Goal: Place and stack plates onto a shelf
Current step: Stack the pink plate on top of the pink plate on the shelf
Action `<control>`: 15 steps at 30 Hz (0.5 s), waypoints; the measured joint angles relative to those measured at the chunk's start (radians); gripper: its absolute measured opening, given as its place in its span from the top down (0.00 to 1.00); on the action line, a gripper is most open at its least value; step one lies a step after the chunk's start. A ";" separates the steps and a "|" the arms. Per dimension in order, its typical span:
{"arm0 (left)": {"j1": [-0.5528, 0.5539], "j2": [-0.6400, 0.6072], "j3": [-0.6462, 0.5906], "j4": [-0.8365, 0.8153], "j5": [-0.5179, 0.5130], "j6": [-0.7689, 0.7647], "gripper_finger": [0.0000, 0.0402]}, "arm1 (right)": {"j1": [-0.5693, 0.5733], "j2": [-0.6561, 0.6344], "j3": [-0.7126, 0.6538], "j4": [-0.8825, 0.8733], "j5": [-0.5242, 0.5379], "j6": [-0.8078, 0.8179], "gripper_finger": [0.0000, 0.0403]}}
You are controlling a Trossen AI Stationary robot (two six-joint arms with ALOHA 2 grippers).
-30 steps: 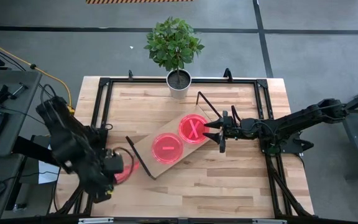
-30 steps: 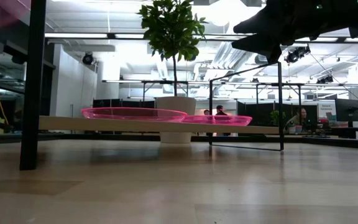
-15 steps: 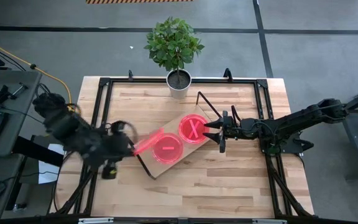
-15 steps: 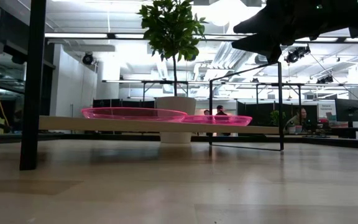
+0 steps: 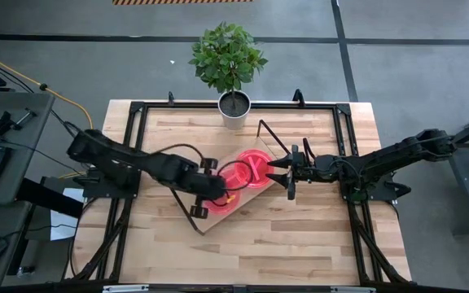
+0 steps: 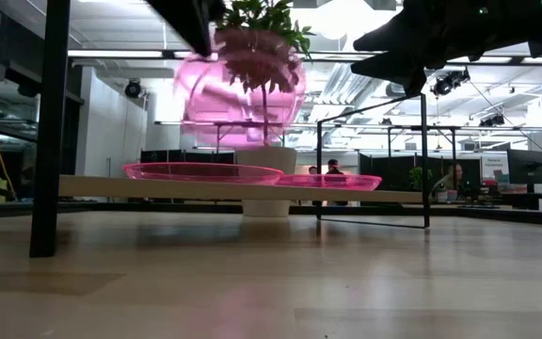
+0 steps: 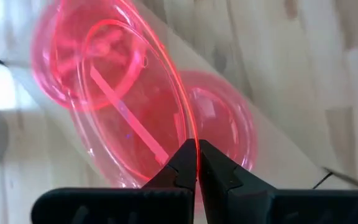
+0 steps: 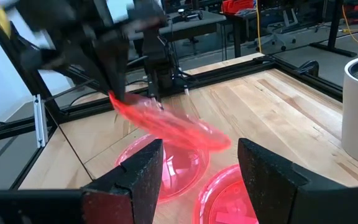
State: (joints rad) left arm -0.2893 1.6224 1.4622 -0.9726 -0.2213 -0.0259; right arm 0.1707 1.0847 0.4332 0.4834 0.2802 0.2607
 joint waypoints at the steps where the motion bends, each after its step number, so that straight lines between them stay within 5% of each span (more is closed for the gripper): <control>1: 0.002 0.015 -0.010 0.002 0.001 0.003 1.00 | 0.000 0.000 0.000 0.000 0.000 0.000 0.52; 15: -0.069 0.122 -0.023 -0.010 -0.029 -0.084 1.00 | 0.000 0.001 0.000 -0.005 0.000 0.001 0.52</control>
State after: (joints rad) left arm -0.3579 1.7447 1.4395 -0.9825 -0.2504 -0.1099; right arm 0.1711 1.0855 0.4332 0.4783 0.2798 0.2622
